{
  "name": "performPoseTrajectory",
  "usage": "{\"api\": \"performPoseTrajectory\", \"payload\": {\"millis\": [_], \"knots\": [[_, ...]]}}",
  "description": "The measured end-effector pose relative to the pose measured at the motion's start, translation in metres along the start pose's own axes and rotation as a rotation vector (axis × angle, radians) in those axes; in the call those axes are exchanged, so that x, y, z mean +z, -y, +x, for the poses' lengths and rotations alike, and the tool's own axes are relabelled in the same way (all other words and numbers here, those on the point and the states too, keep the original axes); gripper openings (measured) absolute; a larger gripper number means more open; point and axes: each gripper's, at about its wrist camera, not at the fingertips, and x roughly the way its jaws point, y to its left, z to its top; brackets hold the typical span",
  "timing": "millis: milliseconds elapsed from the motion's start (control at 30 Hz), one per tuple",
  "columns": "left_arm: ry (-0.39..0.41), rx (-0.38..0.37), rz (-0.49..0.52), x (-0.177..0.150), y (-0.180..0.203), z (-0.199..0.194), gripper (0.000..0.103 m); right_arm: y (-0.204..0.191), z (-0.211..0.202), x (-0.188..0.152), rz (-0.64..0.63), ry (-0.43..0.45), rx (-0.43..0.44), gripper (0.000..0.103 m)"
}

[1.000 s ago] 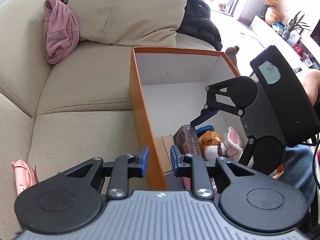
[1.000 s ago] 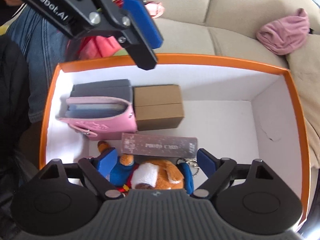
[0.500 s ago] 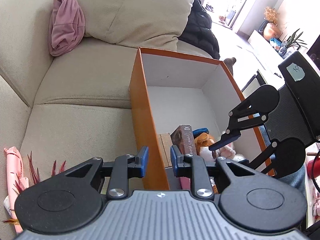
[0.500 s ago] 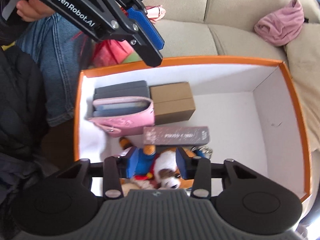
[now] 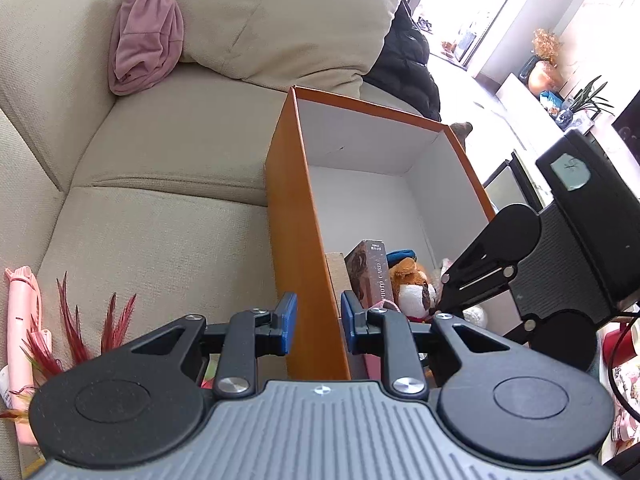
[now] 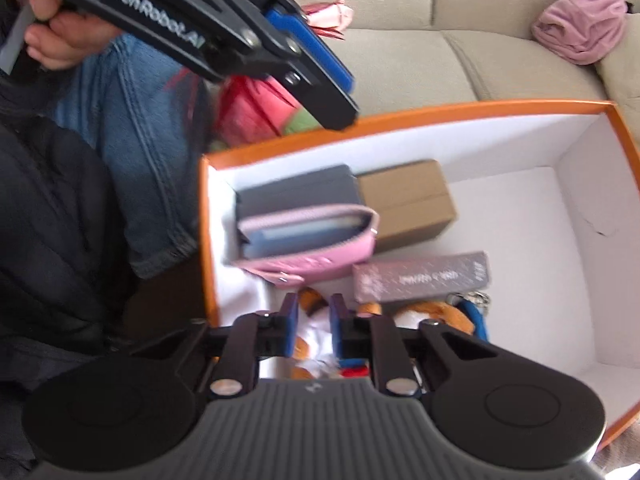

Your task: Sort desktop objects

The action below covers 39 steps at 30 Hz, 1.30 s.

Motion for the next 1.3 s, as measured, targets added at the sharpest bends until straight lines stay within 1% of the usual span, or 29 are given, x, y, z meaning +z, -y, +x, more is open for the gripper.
{"api": "performPoseTrajectory", "payload": {"millis": [33,100,133,200,233,267,300,333,400,433,467,533,600,633,667,733,767,867,967,1133,1300], "knots": [[0.003,-0.005,0.002,0.000,0.001,-0.001,0.026,0.000,0.004,0.002,-0.002,-0.018,-0.009,0.009],[0.009,-0.010,0.005,-0.001,0.001,-0.003,0.026,-0.001,0.008,0.005,-0.024,-0.045,-0.052,0.007],[0.012,-0.007,0.006,-0.001,0.001,-0.004,0.026,-0.001,0.006,0.005,-0.029,-0.042,-0.054,0.007],[0.014,0.000,0.001,-0.001,-0.002,-0.004,0.026,-0.001,-0.004,0.004,-0.036,-0.001,-0.058,0.009],[0.014,0.003,-0.004,-0.001,-0.003,-0.004,0.026,-0.001,-0.011,0.003,-0.042,0.022,-0.083,0.012],[0.014,0.006,-0.008,-0.001,-0.005,-0.003,0.026,-0.001,-0.019,0.002,-0.051,0.042,-0.124,0.029],[0.015,0.007,-0.015,0.000,-0.006,-0.002,0.026,0.001,-0.024,0.002,-0.050,0.055,-0.161,0.043],[0.016,0.007,-0.022,0.001,-0.007,-0.001,0.026,0.006,-0.028,0.001,-0.040,0.070,-0.202,0.063],[0.023,0.003,-0.037,0.003,-0.008,0.001,0.026,0.022,-0.033,0.003,0.022,0.081,-0.231,0.053],[0.024,0.003,-0.041,0.004,-0.008,0.001,0.026,0.033,-0.033,0.004,0.072,0.081,-0.242,0.045],[0.025,0.005,-0.038,0.004,-0.007,0.002,0.026,0.045,-0.031,0.005,0.133,0.082,-0.252,0.031],[0.020,0.016,-0.029,0.004,-0.006,0.003,0.026,0.066,-0.019,0.007,0.199,0.072,-0.259,0.018],[0.013,0.030,-0.025,0.004,-0.007,0.006,0.026,0.080,-0.005,0.007,0.232,0.070,-0.271,0.018],[0.016,0.029,-0.028,0.005,-0.008,0.006,0.026,0.086,-0.005,0.007,0.253,0.094,-0.260,0.018],[0.018,0.028,-0.033,0.005,-0.009,0.006,0.026,0.093,-0.005,0.007,0.286,0.123,-0.233,0.017],[0.010,0.039,-0.037,0.006,-0.009,0.008,0.026,0.100,-0.006,0.005,0.331,0.120,-0.192,0.015],[0.005,0.042,-0.036,0.006,-0.009,0.009,0.026,0.102,-0.001,0.005,0.325,0.102,-0.182,0.011],[-0.011,0.054,-0.031,0.005,-0.009,0.014,0.026,0.097,0.014,0.003,0.295,0.046,-0.129,0.004],[-0.020,0.054,-0.040,0.005,-0.011,0.017,0.026,0.087,0.017,-0.001,0.276,0.065,-0.066,0.002],[-0.022,0.067,-0.034,0.006,-0.009,0.018,0.026,0.078,0.019,-0.001,0.246,0.070,-0.077,0.001],[-0.024,0.079,-0.030,0.006,-0.008,0.019,0.026,0.068,0.017,0.000,0.162,0.072,-0.107,0.001]]}}
